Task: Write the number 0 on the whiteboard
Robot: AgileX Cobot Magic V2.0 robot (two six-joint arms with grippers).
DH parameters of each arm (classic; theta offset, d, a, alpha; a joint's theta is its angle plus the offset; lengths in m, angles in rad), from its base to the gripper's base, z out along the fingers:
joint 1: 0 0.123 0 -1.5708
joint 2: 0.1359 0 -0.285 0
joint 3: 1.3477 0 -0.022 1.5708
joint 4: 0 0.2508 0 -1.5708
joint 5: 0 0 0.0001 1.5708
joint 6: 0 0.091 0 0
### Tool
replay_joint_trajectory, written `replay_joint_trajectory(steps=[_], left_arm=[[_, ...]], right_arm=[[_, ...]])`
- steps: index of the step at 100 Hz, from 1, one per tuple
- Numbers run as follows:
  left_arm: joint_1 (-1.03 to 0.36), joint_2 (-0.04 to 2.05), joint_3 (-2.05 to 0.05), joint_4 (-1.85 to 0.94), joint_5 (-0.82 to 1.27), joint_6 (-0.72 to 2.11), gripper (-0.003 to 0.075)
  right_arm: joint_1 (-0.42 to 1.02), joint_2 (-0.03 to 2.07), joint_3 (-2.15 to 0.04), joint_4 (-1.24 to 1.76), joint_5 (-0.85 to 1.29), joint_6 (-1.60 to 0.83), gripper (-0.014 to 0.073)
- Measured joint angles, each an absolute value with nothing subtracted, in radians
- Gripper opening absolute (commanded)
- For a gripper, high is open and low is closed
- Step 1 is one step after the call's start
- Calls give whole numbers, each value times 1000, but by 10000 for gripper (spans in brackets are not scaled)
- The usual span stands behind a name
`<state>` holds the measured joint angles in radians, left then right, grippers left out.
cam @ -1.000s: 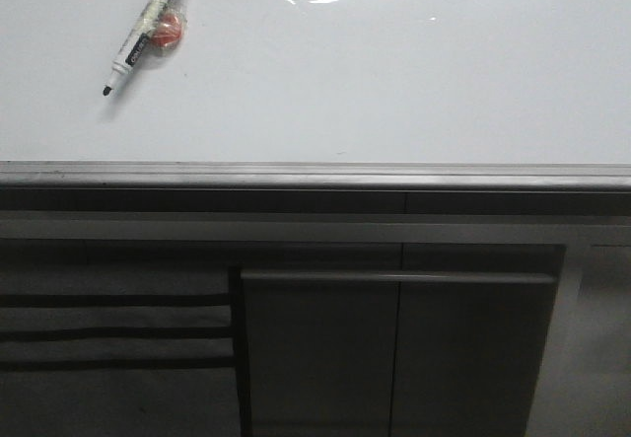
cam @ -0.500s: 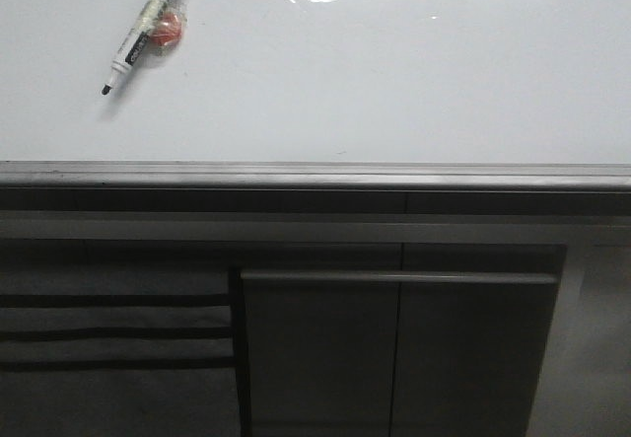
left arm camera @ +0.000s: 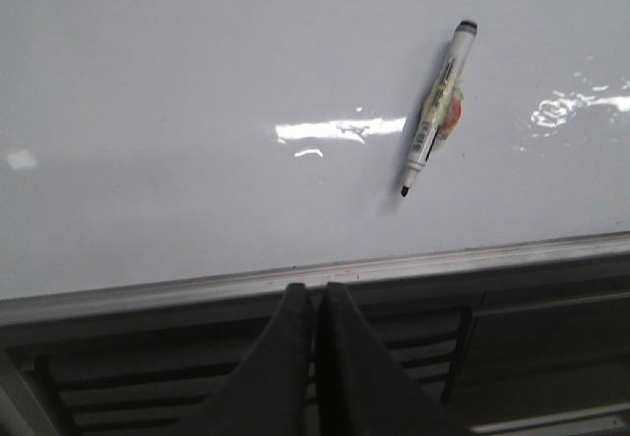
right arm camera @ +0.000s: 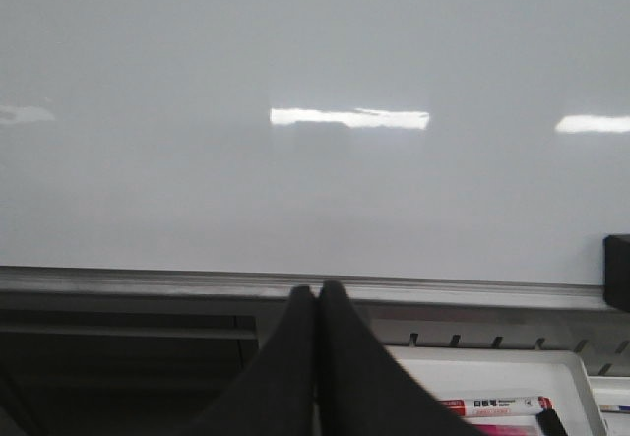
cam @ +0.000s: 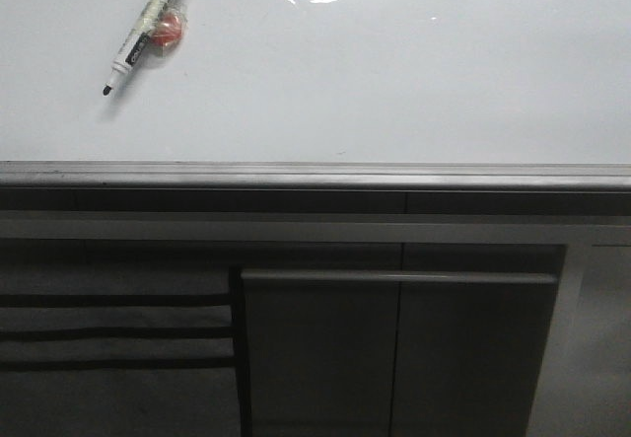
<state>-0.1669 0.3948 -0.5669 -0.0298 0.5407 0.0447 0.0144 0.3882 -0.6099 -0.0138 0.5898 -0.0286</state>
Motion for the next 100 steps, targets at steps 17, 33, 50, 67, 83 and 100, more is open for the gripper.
replay_joint_trajectory(steps=[17,33,50,67,83,100], left_arm=[[-167,490,-569,-30,537,45,1],[-167,583,-569,-37,533,49,282],[-218,666,-569,-105,502,119,517],[-319,753,-588,-122,464,139,512],[-413,881,-673,-48,428,143,512],[-463,1054,-789,66,405,148,512]], right_arm=[[14,437,-611,5,592,-30,-71],[14,464,-611,12,596,-31,87],[14,465,-611,21,598,-35,323],[14,465,-611,37,596,-35,332],[14,465,-611,41,579,-35,332],[14,465,-611,42,577,-35,332]])
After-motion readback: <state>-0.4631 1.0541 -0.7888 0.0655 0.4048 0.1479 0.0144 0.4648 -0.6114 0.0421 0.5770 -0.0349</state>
